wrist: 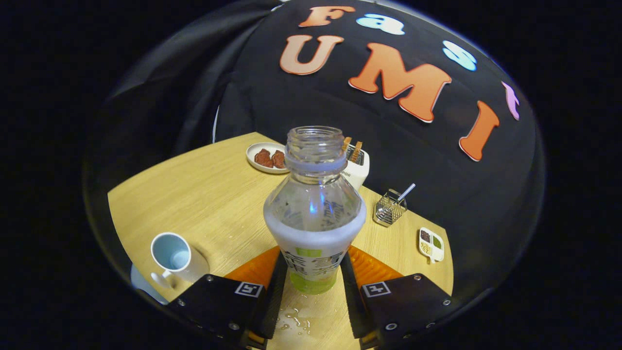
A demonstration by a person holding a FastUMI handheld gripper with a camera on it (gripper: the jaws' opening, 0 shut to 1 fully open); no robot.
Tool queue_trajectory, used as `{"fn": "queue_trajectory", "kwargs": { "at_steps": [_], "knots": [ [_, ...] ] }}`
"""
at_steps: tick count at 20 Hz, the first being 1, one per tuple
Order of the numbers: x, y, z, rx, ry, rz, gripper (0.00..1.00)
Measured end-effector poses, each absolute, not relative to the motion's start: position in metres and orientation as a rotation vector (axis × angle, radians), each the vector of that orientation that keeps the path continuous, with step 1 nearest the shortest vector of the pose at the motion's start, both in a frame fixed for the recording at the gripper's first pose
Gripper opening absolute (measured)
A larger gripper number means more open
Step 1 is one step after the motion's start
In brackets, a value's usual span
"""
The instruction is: Take the bottle from table, then pour the juice into the cup, finally place the bottle on the coaster
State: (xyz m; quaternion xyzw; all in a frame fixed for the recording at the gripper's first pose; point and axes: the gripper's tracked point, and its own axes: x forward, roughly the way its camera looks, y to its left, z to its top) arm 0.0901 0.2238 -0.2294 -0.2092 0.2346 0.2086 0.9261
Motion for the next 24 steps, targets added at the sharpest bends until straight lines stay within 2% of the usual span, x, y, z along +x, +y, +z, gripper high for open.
{"fn": "queue_trajectory", "kwargs": {
  "at_steps": [8, 15, 24],
  "knots": [
    [0.151, 0.202, -0.228, -0.212, 0.485, 0.382, 0.59],
    [0.201, 0.208, -0.272, -0.136, 0.52, 0.41, 0.59],
    [0.216, 0.22, -0.323, -0.177, 0.559, 0.455, 0.6]
  ]
}}
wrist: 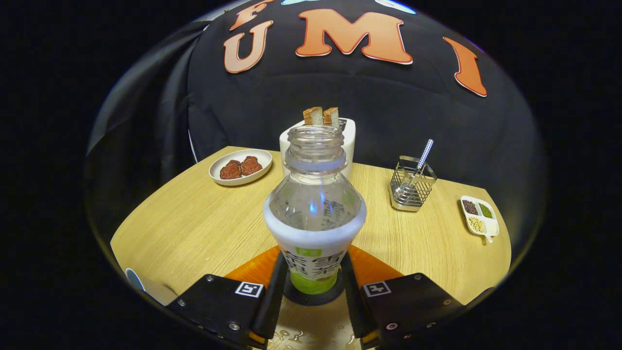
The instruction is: Take the bottle from table, then pour the juice into the cup, finally place the bottle on the coaster
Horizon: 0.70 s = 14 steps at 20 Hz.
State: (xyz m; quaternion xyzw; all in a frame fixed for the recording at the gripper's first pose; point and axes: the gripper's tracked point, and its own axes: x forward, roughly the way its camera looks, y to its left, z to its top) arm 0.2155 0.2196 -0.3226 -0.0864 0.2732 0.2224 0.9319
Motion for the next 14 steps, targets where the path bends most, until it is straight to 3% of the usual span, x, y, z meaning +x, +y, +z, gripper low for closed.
{"fn": "queue_trajectory", "kwargs": {
  "at_steps": [7, 12, 14],
  "knots": [
    [0.206, 0.211, -0.332, -0.187, 0.585, 0.466, 0.67],
    [0.196, 0.199, -0.317, -0.129, 0.592, 0.436, 0.97],
    [0.189, 0.191, -0.301, -0.119, 0.578, 0.415, 0.98]
  ]
}}
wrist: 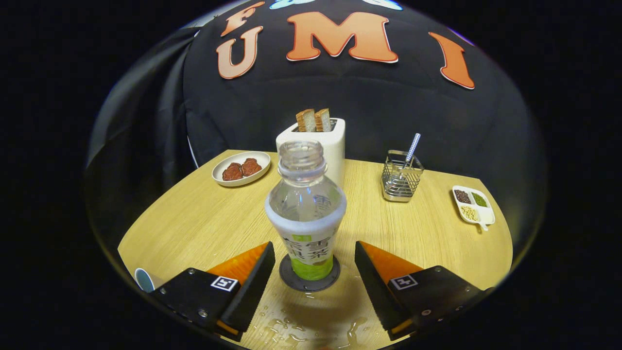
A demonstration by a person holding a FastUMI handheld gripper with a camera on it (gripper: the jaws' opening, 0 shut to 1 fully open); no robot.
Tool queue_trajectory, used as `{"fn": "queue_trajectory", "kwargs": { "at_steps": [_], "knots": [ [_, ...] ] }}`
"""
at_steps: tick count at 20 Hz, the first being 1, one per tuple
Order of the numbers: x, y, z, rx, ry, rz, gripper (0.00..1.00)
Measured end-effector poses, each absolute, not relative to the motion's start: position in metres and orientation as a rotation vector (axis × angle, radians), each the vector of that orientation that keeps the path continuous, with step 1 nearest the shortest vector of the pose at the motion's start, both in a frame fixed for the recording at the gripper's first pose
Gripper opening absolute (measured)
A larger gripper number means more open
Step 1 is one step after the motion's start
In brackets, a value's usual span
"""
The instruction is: Take the bottle from table, then pour the juice into the cup, finally place the bottle on the coaster
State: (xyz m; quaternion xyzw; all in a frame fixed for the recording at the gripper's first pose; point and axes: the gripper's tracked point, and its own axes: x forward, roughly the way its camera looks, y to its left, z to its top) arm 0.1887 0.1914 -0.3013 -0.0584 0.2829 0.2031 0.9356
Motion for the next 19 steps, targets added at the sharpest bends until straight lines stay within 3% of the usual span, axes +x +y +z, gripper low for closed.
{"fn": "queue_trajectory", "kwargs": {
  "at_steps": [12, 19],
  "knots": [
    [0.102, 0.093, -0.098, -0.047, 0.354, 0.204, 0.97],
    [0.022, 0.013, -0.035, 0.04, 0.282, 0.011, 0.97]
  ]
}}
